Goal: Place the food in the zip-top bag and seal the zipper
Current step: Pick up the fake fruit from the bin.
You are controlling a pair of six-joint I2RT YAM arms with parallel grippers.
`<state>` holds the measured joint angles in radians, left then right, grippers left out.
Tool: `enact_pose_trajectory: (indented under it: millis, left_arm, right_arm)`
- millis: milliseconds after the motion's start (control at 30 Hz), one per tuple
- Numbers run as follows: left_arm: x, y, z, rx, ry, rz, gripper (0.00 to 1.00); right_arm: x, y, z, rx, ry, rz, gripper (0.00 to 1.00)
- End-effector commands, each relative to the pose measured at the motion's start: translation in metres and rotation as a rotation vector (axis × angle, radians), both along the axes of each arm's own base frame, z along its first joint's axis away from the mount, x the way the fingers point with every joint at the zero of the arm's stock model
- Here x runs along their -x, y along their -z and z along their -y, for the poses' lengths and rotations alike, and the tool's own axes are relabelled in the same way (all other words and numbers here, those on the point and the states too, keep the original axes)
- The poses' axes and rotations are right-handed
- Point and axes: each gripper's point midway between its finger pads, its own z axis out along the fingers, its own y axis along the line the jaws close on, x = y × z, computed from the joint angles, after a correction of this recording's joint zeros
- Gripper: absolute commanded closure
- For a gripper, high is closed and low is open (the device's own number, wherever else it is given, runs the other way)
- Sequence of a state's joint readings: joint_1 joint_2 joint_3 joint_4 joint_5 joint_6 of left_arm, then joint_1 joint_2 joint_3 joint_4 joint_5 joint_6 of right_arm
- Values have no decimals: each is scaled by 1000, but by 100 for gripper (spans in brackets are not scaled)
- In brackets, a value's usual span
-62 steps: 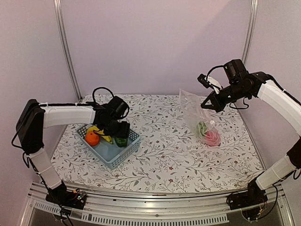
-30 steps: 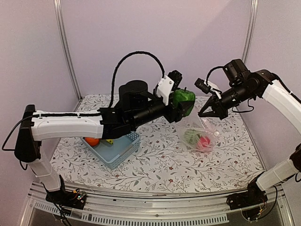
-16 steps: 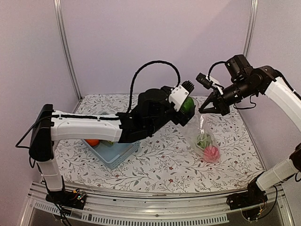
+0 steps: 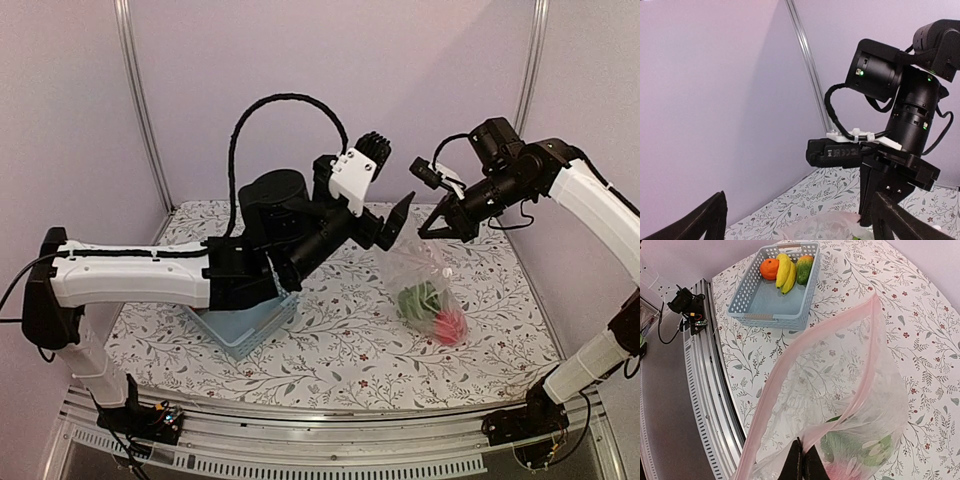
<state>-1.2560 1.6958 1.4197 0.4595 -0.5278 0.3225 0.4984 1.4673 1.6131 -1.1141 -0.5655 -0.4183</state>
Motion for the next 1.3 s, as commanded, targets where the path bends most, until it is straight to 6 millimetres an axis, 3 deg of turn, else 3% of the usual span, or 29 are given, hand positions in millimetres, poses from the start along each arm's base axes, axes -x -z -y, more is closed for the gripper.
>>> enact_pose_trajectory:
  millis: [0,133,233,300,400,500,567,700,833,1067,1267]
  left_arm:
    - [-2,7,-31,28,-93,-59,0]
    - [-13,37,-72,1,-215,-197,0]
    - [-27,77,-105,-53,-281,-367,1]
    - [-34,111,-131,-86,-334,-486,3]
    - [-37,151,-175,-114,-426,-635,5]
    - [-39,182,-221,-134,-536,-769,7]
    - [-37,199,-245,-145,-577,-842,9]
    - [-36,233,-299,-128,-722,-979,9]
    - [-38,255,-328,-96,-794,-1044,14]
    - [-53,287,-370,-206,-888,-1131,19]
    - [-71,305,-391,-342,-911,-1156,10]
  right_arm:
    - [-21,-10,8,15,67,62,100]
    - [-60,-23,38,66,227,171,100]
    - [-104,-40,80,115,419,288,100]
    - [-120,-49,94,126,483,348,100]
    - [-105,-40,68,55,359,302,100]
    - [-89,-9,43,85,262,227,100]
    - [-86,5,36,104,241,228,100]
    - [-75,7,31,81,209,205,100]
    - [-69,13,29,73,191,182,100]
    - [-59,18,27,62,166,160,100]
    - [-53,18,29,58,162,164,100]
